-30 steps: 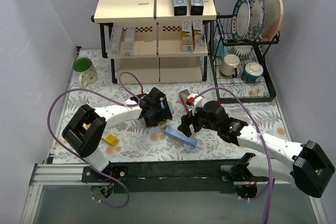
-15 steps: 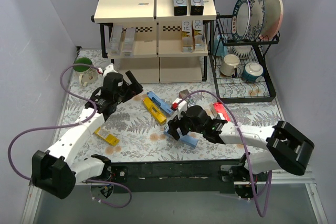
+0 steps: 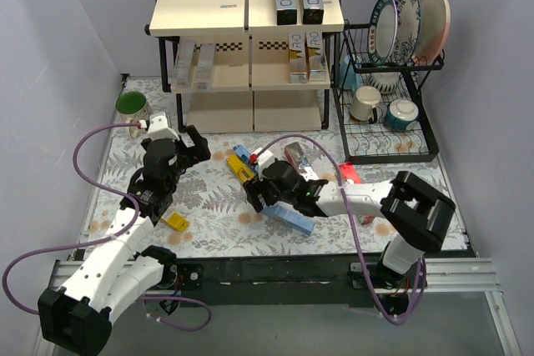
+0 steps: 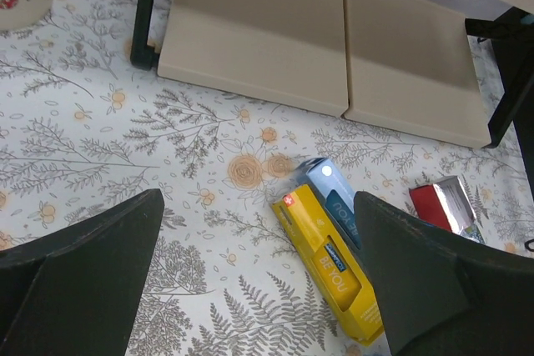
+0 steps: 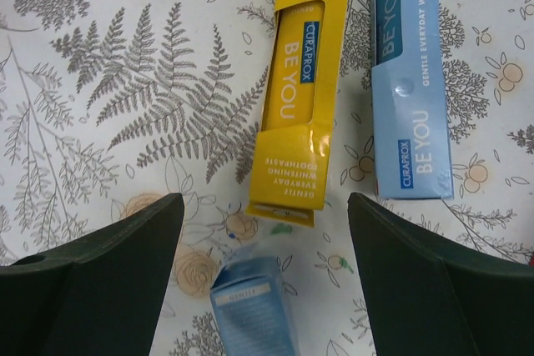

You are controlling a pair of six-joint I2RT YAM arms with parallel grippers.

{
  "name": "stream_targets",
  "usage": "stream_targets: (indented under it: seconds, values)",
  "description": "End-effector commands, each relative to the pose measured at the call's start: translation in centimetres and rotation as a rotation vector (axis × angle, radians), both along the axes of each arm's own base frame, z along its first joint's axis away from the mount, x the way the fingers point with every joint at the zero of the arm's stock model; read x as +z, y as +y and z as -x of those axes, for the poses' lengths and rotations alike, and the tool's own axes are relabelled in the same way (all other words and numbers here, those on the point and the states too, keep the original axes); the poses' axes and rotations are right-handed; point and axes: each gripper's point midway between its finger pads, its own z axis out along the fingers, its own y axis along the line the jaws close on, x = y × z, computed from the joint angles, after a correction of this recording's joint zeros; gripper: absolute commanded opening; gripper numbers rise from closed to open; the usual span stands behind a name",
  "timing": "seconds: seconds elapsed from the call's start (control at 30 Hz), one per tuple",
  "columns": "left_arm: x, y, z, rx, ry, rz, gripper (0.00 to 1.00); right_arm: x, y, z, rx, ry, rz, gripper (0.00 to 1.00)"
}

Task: Place and organize the toothpastes onto the shelf
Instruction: Pick up the toothpaste from the center of the board.

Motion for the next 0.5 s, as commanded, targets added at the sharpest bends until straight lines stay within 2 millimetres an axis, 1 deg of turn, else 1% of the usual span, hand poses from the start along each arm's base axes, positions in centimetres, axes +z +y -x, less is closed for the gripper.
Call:
stream_targets:
  seconds: [0.0,0.17,0.2,0.27,0.33,0.37,0.4,0.47]
  values:
    - [1.1,1.0,-0.4,0.032,-0.053,-0.039,0.98,-0.4,1.1,-1.4,-0.077,0.012,0.027,0.87]
    - [1.4,0.6,-0.1,0.0,-0.065,-0.032,0.98,-2.5,1.2,-1.2,-0.08,0.045,0.083,0.84]
    - [1.4,0.4,-0.1,-0.009,-0.069,-0.032,0.98,-3.4,1.1,-1.2,-0.082,0.053,0.102,0.83]
    - [1.5,0.3,0.0,-0.028,-0.081,-0.043,0.98,-3.9,1.2,-1.3,-0.082,0.056,0.113,0.82]
    - [1.5,0.0,0.1,-0.05,-0.09,-0.051,0.98,-4.9,1.3,-1.2,-0.074,0.062,0.139,0.79]
    - [1.3,-0.3,0.2,-0.08,-0.089,-0.07,0.98,-5.1,1.5,-1.3,-0.072,0.058,0.144,0.78]
    - [1.2,-0.6,0.3,-0.106,-0.089,-0.078,0.98,-5.7,1.5,-1.4,-0.069,0.058,0.159,0.75]
    - [1.0,-1.0,0.5,-0.141,-0.095,-0.087,0.98,-6.1,1.4,-1.3,-0.053,0.039,0.193,0.71]
